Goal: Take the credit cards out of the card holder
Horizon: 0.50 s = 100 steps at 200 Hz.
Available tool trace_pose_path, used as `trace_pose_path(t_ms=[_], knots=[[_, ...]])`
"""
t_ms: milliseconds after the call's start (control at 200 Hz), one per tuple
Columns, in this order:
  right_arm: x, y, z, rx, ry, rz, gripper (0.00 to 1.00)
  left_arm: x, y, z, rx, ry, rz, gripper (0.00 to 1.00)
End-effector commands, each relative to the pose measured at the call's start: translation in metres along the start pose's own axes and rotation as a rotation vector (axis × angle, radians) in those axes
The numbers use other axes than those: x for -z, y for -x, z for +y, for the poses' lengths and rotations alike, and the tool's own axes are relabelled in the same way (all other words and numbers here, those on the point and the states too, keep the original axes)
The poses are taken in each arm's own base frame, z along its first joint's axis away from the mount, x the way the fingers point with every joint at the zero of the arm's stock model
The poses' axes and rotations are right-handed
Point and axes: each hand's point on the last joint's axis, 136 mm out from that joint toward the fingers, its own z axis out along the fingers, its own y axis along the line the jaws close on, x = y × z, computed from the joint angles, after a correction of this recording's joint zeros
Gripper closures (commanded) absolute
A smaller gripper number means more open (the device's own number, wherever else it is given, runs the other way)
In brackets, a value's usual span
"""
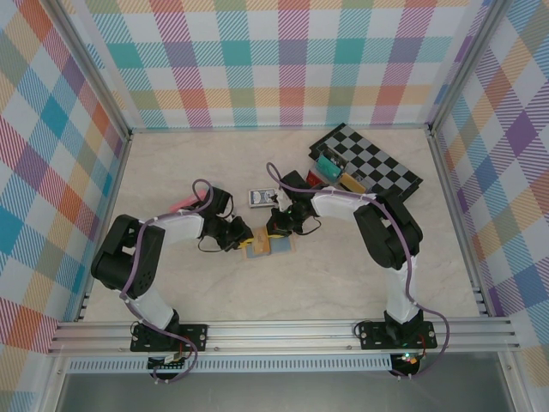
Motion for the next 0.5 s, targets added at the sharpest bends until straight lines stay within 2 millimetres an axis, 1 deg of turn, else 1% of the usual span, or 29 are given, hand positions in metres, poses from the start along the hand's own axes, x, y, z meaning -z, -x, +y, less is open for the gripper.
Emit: trace_pose_path(t_ms=[0,120,130,155,250,495], knots=[[0.0,-0.003,-0.002,0.013,0.008,0.023,1.0,-0.007,-0.008,0.018,0.01,0.063,0.027,0.85],[0.002,-0.002,-0.003,0.021,0.0,0.018,1.0,-0.004,-0.005,0.023,0.002,0.097,0.005,0.86],[0.002,-0.002,-0.003,0.02,-0.001,0.018,1.0,-0.004,-0.008,0.028,0.012,0.116,0.017,0.86],[0.003,-0.002,-0.003,0.021,-0.005,0.015,1.0,-0.003,-0.01,0.031,0.016,0.132,0.02,0.86],[0.005,-0.001,-0.004,0.023,-0.009,0.009,1.0,-0.001,-0.011,0.036,0.013,0.155,0.019,0.87],[0.01,-0.001,-0.003,0.031,-0.003,0.003,1.0,-0.004,-0.012,0.034,0.011,0.13,0.032,0.87]])
